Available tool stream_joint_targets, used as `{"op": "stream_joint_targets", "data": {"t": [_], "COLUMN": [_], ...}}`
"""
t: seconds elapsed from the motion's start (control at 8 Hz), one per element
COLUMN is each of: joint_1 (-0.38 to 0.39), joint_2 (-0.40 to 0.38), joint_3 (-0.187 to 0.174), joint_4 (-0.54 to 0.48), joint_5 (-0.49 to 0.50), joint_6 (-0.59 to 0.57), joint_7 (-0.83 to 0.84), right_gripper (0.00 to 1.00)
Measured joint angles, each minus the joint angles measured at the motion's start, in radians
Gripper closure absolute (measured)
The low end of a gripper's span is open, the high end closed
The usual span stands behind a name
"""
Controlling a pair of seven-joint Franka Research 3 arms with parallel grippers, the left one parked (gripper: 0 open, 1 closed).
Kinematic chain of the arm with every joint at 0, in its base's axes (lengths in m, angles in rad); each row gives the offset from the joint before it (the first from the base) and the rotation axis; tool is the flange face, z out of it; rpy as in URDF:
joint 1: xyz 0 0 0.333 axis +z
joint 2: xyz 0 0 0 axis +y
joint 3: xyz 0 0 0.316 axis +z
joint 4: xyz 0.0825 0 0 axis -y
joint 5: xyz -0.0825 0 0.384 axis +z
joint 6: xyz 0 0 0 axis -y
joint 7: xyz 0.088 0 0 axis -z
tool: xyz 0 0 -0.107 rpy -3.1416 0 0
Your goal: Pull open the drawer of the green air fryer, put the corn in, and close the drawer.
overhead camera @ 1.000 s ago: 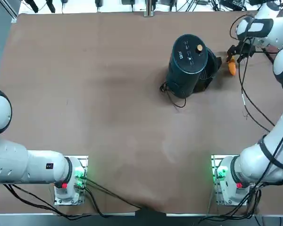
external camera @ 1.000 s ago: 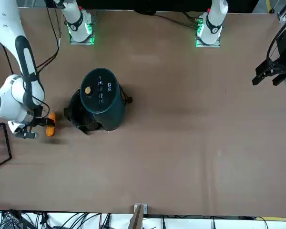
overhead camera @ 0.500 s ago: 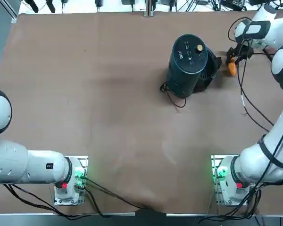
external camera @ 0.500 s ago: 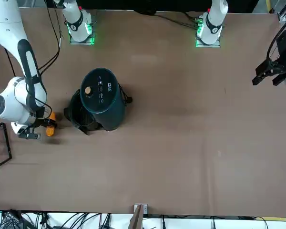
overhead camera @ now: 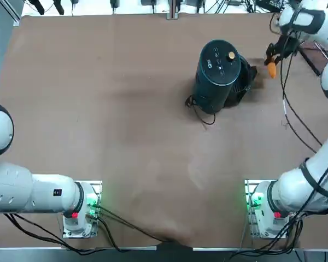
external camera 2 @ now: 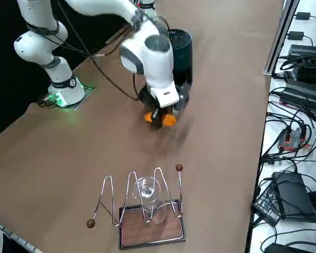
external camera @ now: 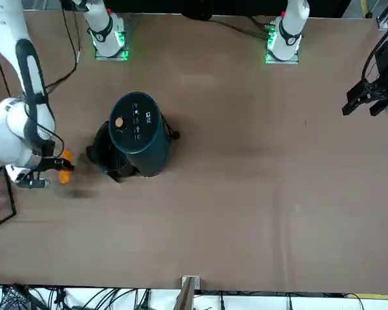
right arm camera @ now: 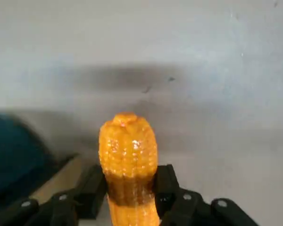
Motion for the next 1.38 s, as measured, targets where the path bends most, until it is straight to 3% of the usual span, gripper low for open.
{"op": "stream_joint_targets", "data": {"t": [0.38, 0.88, 1.38], "joint_1": [0.033, 0.148, 0.179], "joint_2": [-0.138, -0.109, -0.05], "joint_3": [0.032, 0.058, 0.058], "joint_4": [0.012, 0.007, 0.006], "joint_5": [0.053, 0.144, 0.195], "joint_6": [-0.225, -0.248, -0.24], "joint_7": [0.053, 0.196, 0.213], "right_gripper": [0.44, 0.44, 0.41]}}
